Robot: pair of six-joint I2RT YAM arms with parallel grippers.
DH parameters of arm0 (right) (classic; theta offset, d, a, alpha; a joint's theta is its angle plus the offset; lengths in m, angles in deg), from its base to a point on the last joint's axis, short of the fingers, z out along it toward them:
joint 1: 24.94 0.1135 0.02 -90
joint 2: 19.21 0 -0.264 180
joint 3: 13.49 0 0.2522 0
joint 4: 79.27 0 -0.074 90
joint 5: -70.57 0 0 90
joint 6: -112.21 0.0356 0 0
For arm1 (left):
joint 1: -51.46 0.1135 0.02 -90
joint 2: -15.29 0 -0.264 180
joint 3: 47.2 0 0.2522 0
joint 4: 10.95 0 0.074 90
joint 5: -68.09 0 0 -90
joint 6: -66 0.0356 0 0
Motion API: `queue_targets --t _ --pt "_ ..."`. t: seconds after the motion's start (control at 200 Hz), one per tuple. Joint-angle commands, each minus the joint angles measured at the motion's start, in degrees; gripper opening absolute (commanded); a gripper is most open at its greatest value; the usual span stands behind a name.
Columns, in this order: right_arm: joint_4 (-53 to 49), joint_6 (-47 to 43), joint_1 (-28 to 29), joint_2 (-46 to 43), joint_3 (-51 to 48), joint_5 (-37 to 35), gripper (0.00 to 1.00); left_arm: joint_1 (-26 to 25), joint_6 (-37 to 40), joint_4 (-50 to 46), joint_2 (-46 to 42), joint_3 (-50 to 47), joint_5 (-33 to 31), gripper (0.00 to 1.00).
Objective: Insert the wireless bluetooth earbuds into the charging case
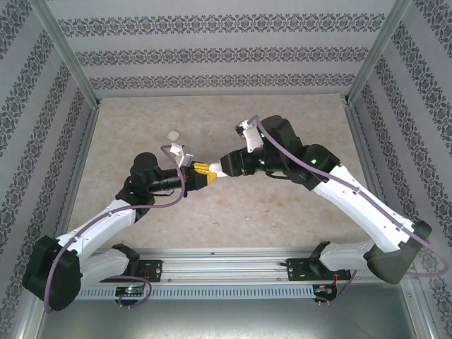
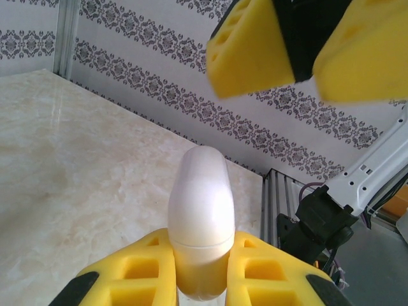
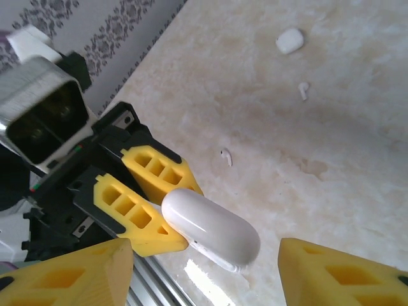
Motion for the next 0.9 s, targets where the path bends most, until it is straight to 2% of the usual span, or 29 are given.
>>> queue_targets --t 0.0,0.245,0.4,0.525,0.744,0.894 --pt "0.6 0.7 -1.1 -2.3 0.2 0.0 0.62 -0.6 0.0 3.7 0.3 1.2 1.0 0.00" --pt "2.9 2.8 -3.3 -3.7 -2.4 1.2 0.62 -0.5 -0.3 3.8 1.3 1.7 2.0 0.00" --pt "3.9 4.4 -5.4 -2.1 -2.5 1.5 0.62 -0.5 -0.5 4.0 2.2 1.9 2.3 0.00" --pt "6.0 5.4 -7.0 -0.2 -2.8 4.6 0.62 -0.5 -0.4 4.0 3.2 2.6 2.4 0.00" --pt "8.5 6.5 -7.0 1.9 -4.8 9.5 0.58 -0.5 -1.1 5.0 4.5 3.8 2.4 0.00" --pt "8.5 7.3 -6.9 1.5 -7.8 8.5 0.57 -0.5 -2.2 6.5 5.8 3.6 1.5 0.00"
